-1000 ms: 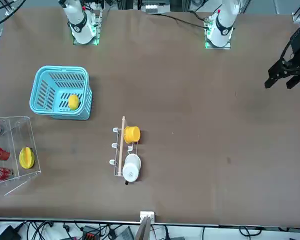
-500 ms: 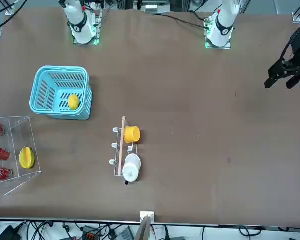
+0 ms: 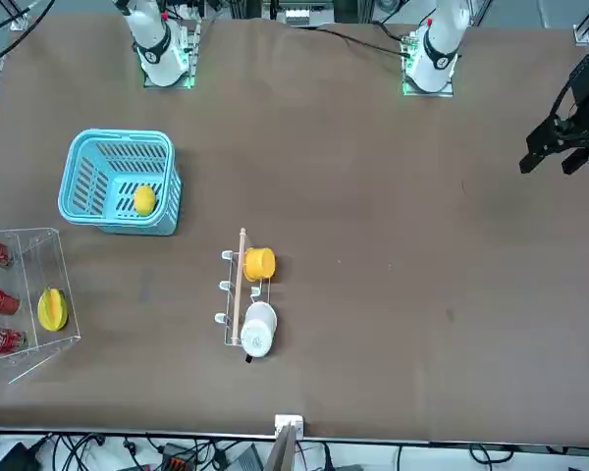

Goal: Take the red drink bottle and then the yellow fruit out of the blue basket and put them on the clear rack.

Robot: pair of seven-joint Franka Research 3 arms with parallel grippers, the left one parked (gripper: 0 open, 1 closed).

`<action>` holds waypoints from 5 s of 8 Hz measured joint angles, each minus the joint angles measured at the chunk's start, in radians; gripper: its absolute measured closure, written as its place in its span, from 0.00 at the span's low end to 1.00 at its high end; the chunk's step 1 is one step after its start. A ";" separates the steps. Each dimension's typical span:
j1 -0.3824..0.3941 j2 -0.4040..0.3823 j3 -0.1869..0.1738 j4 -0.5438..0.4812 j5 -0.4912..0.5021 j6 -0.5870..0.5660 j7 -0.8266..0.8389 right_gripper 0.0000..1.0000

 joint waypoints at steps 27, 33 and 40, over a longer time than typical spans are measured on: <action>0.400 -0.674 0.073 -1.214 0.159 0.539 0.933 0.00; 0.416 -0.551 0.075 -1.278 0.158 0.779 0.933 0.00; 0.444 -0.450 0.078 -1.278 0.158 0.887 0.957 0.00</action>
